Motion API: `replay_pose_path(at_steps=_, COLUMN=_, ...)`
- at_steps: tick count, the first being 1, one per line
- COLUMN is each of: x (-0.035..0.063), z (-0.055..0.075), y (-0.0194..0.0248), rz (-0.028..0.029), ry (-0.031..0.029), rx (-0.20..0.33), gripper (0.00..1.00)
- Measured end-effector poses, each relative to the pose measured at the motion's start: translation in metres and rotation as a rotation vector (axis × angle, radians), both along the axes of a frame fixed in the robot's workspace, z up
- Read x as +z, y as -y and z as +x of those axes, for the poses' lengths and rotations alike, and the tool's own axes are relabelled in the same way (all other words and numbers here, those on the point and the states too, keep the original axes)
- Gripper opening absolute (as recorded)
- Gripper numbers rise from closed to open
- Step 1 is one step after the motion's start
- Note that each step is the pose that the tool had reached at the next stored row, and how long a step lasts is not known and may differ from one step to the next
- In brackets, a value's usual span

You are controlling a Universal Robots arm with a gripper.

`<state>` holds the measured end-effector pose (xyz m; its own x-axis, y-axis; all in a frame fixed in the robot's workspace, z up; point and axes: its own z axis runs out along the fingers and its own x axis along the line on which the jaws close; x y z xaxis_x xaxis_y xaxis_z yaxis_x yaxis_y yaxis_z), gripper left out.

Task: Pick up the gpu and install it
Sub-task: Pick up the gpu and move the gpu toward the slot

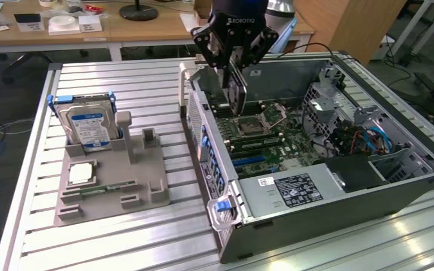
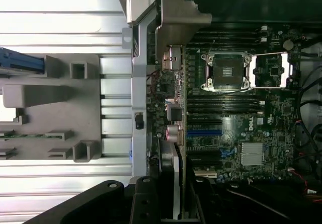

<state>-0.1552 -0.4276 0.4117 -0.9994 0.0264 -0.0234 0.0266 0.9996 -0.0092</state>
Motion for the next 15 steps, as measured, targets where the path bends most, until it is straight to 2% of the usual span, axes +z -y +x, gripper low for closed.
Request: replay_pose_path(at_steps=15, x=0.0, z=0.02, y=0.0, rz=-0.0001, ry=-0.0001, rx=0.0, gripper=0.28)
